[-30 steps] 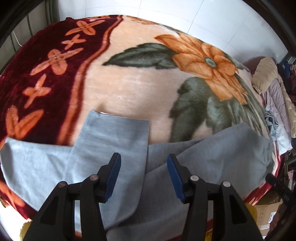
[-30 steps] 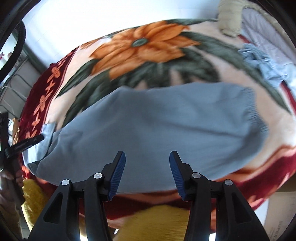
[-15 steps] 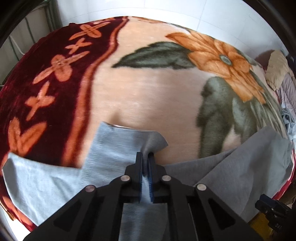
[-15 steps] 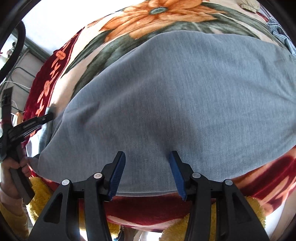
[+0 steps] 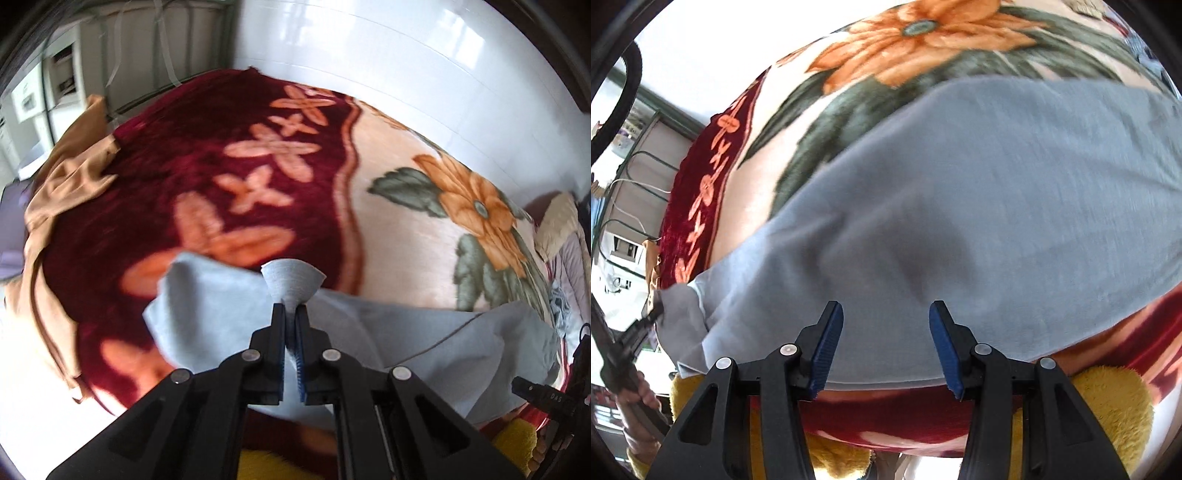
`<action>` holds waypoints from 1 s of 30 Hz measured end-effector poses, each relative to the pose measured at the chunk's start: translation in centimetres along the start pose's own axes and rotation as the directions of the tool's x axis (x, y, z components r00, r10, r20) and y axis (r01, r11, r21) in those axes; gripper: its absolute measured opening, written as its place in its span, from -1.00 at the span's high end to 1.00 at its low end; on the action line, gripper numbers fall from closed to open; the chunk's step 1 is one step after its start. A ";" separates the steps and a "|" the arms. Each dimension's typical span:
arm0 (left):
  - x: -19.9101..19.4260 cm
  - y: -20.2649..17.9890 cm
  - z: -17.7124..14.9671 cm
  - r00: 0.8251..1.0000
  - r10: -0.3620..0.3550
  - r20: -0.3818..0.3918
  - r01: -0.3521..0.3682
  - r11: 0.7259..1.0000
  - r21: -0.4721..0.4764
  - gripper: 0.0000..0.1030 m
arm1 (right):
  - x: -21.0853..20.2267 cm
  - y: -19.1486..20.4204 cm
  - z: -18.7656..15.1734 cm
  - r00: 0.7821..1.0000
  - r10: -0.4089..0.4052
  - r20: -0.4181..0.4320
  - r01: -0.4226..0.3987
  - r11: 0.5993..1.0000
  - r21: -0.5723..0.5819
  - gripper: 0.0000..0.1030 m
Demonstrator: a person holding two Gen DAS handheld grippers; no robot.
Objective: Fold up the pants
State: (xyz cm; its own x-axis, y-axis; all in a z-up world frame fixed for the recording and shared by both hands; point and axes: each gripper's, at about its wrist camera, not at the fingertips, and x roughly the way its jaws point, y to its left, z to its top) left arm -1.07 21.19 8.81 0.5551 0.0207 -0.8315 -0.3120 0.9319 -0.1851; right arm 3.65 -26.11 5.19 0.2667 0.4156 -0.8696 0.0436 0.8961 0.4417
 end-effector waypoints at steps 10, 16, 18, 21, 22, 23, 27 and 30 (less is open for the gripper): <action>1.6 5.7 -1.8 0.989 0.001 -0.150 -0.010 0.998 -0.054 0.84 | 0.0 7.6 0.2 1.000 -0.022 0.014 0.024 0.991 -0.128 0.02; 1.5 7.1 -2.0 0.985 -0.067 -0.157 0.052 0.994 -0.100 0.81 | 2.9 11.4 0.7 0.997 0.018 -0.080 -0.031 0.987 -0.158 0.02; 1.6 7.2 -1.9 0.984 -0.066 -0.167 0.049 0.994 -0.100 0.81 | 3.9 12.3 1.0 0.994 0.020 -0.105 -0.035 0.988 -0.151 0.02; 1.1 7.5 -2.1 0.982 -0.064 -0.178 0.047 0.994 -0.102 0.81 | 5.0 13.9 1.7 0.994 -0.019 -0.108 0.002 0.988 -0.157 0.02; 0.9 7.7 -2.1 0.980 -0.071 -0.186 0.052 0.993 -0.108 0.80 | 5.3 14.2 1.8 0.994 -0.025 -0.111 0.008 0.988 -0.157 0.02; 0.6 7.9 -1.9 0.977 -0.094 -0.192 0.073 0.991 -0.111 0.80 | 5.6 14.6 2.0 0.993 -0.026 -0.115 0.008 0.988 -0.157 0.02; -0.9 8.5 -0.8 0.984 -0.069 -0.165 0.060 0.996 -0.061 0.55 | 5.0 15.9 2.1 0.996 -0.034 -0.077 0.020 0.984 -0.175 0.02; -2.0 8.6 0.3 0.990 -0.064 -0.129 0.062 0.998 -0.022 0.47 | 4.8 16.7 2.1 0.997 -0.031 -0.067 0.017 0.980 -0.200 0.02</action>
State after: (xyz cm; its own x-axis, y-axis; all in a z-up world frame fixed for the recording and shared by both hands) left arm -4.60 29.23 9.02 0.4699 -0.0857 -0.8786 -0.2938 0.9234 -0.2472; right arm 7.63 -9.48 8.87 0.1996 0.3968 -0.8960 -0.1448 0.9162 0.3735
